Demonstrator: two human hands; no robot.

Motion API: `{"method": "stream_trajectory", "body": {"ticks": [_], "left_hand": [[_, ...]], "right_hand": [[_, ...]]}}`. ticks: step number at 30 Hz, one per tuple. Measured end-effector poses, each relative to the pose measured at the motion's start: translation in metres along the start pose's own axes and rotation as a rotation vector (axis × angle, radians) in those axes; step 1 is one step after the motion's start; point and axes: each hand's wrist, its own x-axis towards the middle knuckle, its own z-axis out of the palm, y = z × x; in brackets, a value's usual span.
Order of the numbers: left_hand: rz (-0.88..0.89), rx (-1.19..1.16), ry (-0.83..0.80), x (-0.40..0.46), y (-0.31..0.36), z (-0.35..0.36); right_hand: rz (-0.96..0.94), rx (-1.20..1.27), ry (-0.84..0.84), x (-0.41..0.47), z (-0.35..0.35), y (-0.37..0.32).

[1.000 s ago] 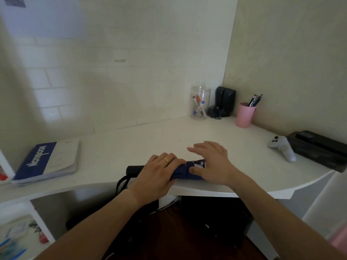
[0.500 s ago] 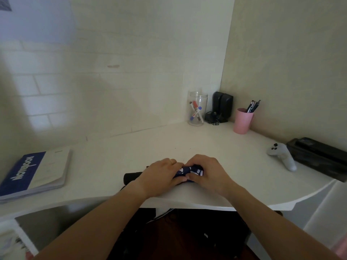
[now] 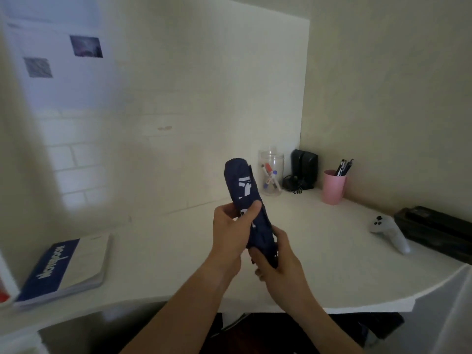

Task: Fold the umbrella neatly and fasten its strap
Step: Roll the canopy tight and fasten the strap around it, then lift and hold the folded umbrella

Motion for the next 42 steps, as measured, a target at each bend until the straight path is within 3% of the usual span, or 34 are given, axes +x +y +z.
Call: {"method": "stream_trajectory", "body": {"ticks": [2, 6, 8, 11, 13, 15, 18, 22, 25, 30, 33, 36, 38, 42], "left_hand": [[-0.078, -0.114, -0.056, 0.002, 0.009, -0.006], [-0.300, -0.523, -0.263, -0.008, 0.014, -0.015], [-0.324, -0.547, -0.203, -0.009, 0.008, -0.014], [-0.330, -0.559, 0.038, -0.004, -0.002, -0.014], [-0.316, -0.615, 0.038, -0.006, -0.006, -0.015], [-0.284, -0.697, -0.084, -0.016, -0.005, -0.014], [-0.259, -0.777, -0.208, -0.029, -0.008, -0.010], [-0.255, -0.758, -0.233, -0.032, -0.013, -0.007], [-0.278, -0.678, -0.167, -0.032, -0.017, -0.003], [-0.239, -0.420, -0.249, -0.027, -0.014, -0.024], [-0.208, -0.336, -0.085, -0.015, -0.006, -0.059], [-0.122, -0.132, -0.115, -0.009, -0.011, -0.070], [-0.068, -0.036, -0.129, -0.011, -0.021, -0.068], [-0.015, -0.085, -0.149, -0.025, -0.034, -0.054]], "right_hand": [[0.019, 0.050, -0.100, 0.002, -0.013, -0.009], [0.320, 0.531, -0.401, -0.004, -0.024, -0.025], [0.333, 0.510, -0.378, -0.008, -0.023, -0.029], [0.114, -0.020, -0.113, -0.012, -0.020, -0.026], [-0.007, -0.170, 0.031, -0.013, -0.022, -0.021], [0.095, 0.053, -0.017, -0.011, -0.026, -0.023], [0.403, 0.364, -0.210, -0.009, -0.035, -0.027], [0.637, 0.533, -0.346, -0.010, -0.042, -0.019], [0.682, 0.588, -0.369, -0.013, -0.040, -0.016], [0.767, 0.756, -0.359, -0.008, -0.064, -0.005], [0.746, 0.660, -0.378, -0.001, -0.096, 0.000], [0.714, 0.556, -0.395, 0.000, -0.117, 0.006], [0.684, 0.489, -0.306, -0.004, -0.126, 0.010], [0.500, 0.404, 0.128, -0.028, -0.152, 0.022]]}}
